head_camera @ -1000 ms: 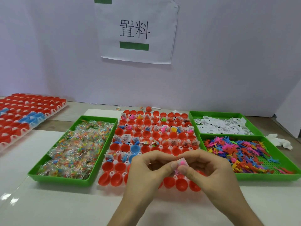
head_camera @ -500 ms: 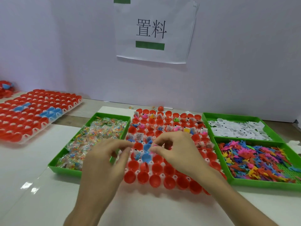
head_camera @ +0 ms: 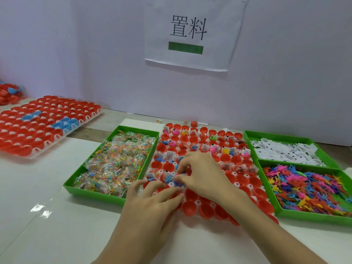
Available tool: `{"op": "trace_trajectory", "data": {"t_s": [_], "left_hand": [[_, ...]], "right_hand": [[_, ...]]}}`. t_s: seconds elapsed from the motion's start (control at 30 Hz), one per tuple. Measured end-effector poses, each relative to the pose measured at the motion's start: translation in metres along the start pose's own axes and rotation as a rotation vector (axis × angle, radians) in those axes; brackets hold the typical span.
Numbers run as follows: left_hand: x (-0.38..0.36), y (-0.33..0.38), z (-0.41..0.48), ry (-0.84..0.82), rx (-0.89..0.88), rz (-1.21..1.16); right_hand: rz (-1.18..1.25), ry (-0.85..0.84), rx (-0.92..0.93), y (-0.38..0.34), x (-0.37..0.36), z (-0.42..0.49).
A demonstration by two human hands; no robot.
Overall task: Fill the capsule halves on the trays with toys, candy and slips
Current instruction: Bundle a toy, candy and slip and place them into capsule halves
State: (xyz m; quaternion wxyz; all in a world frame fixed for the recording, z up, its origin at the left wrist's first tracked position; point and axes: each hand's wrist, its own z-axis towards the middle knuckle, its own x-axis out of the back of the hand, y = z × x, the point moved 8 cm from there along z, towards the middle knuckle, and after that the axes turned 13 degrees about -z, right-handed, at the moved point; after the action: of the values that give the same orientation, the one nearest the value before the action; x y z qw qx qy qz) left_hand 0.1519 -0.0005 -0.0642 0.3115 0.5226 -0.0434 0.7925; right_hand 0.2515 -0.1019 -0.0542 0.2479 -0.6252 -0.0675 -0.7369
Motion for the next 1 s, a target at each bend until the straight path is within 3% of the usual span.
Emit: {"op": "trace_trajectory", "data": {"t_s": [0.17,0.43,0.8,0.93,1.0], "left_hand": [[-0.001,-0.002,-0.002,-0.072,0.030,0.004],[0.001,-0.001,-0.002,-0.159,0.021,0.042],[0.019,-0.009,0.000,-0.001,0.054,-0.104],[0.053,-0.054,0.008,0.186,0.245,-0.147],[0.059,-0.086,0.014,0.173,0.413,-0.137]], "right_hand": [[0.092,-0.088,-0.015,0.005,-0.008,0.003],[0.105,-0.087,-0.024,0.009,-0.006,0.002],[0.119,0.033,0.006,0.006,0.015,-0.005],[0.190,0.164,-0.114,0.041,0.041,-0.015],[0.196,0.273,-0.209,0.075,0.060,-0.021]]}}
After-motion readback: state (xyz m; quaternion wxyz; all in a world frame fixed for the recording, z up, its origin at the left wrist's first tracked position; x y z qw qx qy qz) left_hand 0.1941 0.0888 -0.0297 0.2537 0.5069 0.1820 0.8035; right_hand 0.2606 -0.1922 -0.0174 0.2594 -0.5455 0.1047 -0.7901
